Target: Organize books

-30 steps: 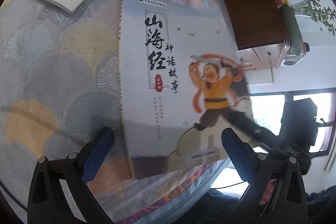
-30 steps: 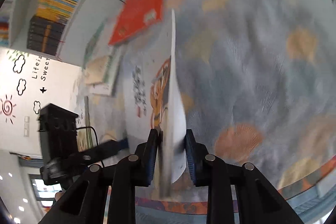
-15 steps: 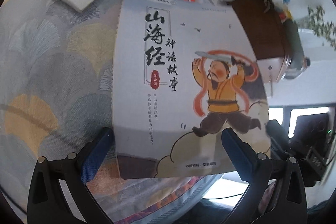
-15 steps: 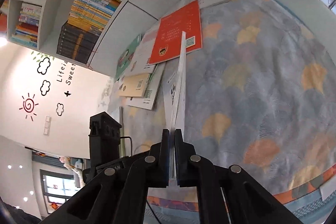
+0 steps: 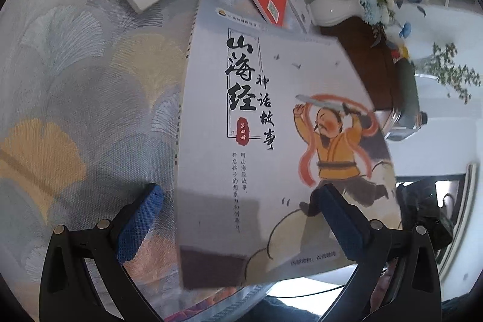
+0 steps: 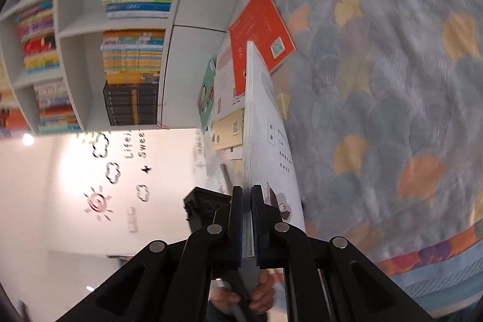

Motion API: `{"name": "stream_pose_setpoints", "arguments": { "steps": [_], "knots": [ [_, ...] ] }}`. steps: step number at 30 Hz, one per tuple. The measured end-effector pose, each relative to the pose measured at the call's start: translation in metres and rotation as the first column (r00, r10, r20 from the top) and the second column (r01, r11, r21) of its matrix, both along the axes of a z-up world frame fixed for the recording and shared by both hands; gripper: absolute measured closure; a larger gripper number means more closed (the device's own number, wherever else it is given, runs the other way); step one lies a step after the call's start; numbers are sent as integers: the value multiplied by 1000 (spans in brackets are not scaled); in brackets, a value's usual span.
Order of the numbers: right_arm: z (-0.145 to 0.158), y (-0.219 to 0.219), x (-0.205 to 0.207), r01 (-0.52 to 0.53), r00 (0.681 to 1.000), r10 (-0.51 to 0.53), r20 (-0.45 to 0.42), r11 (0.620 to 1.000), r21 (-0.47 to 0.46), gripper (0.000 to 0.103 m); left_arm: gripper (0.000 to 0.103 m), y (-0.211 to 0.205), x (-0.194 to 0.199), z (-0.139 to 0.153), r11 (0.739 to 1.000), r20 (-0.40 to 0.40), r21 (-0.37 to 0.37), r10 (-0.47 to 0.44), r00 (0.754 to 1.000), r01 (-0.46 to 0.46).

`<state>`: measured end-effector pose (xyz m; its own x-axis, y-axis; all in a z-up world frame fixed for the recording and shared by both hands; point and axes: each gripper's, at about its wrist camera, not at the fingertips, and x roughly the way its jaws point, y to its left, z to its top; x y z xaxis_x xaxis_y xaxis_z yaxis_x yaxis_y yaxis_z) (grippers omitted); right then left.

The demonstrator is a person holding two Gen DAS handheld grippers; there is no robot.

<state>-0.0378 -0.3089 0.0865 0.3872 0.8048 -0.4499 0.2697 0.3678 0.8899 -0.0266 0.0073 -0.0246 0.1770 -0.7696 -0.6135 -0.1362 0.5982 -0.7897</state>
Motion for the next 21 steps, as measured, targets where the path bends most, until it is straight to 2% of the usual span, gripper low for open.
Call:
{"name": "stream_pose_setpoints", "arguments": {
  "steps": [5, 7, 9, 11, 14, 16, 18, 20, 21],
  "knots": [
    [-5, -6, 1, 30, 999, -28, -44, 999, 37, 98, 1, 5, 0, -2, 999, -12, -40, 27, 1000, -28],
    [-17, -11, 0, 57, 995, -51, -88, 997, 57, 98, 2, 8, 0, -4, 995, -24, -90, 40, 999, -42],
    [-26, -14, 1, 35, 993, -36, -115, 999, -11, 98, 2, 11, -2, -8, 992, -48, -103, 64, 997, -68],
    [-36, -18, -1, 39, 991, -42, -129, 999, -26, 97, 4, 10, 0, -8, 993, -74, -101, 60, 995, -67],
    [-47, -23, 0, 29, 988, -40, -148, 997, -75, 97, 16, 16, 7, -14, 990, -187, -110, 68, 980, -89],
    [-56, -23, 4, -12, 987, -8, -163, 992, -123, 94, 37, 23, 10, -22, 977, -267, -164, 88, 960, -135],
    [-66, -21, 8, -62, 980, 30, -195, 985, -160, 92, 44, 23, 10, -26, 980, -287, -157, 76, 955, -125],
    [-85, -14, 15, -150, 961, 111, -252, 979, -141, 78, 45, 15, 9, -25, 986, -273, -153, 26, 962, -70],
    [-95, -10, 17, -171, 952, 136, -276, 979, -107, 63, 45, 9, 7, -25, 983, -268, -176, -5, 963, -44]
  ]
}}
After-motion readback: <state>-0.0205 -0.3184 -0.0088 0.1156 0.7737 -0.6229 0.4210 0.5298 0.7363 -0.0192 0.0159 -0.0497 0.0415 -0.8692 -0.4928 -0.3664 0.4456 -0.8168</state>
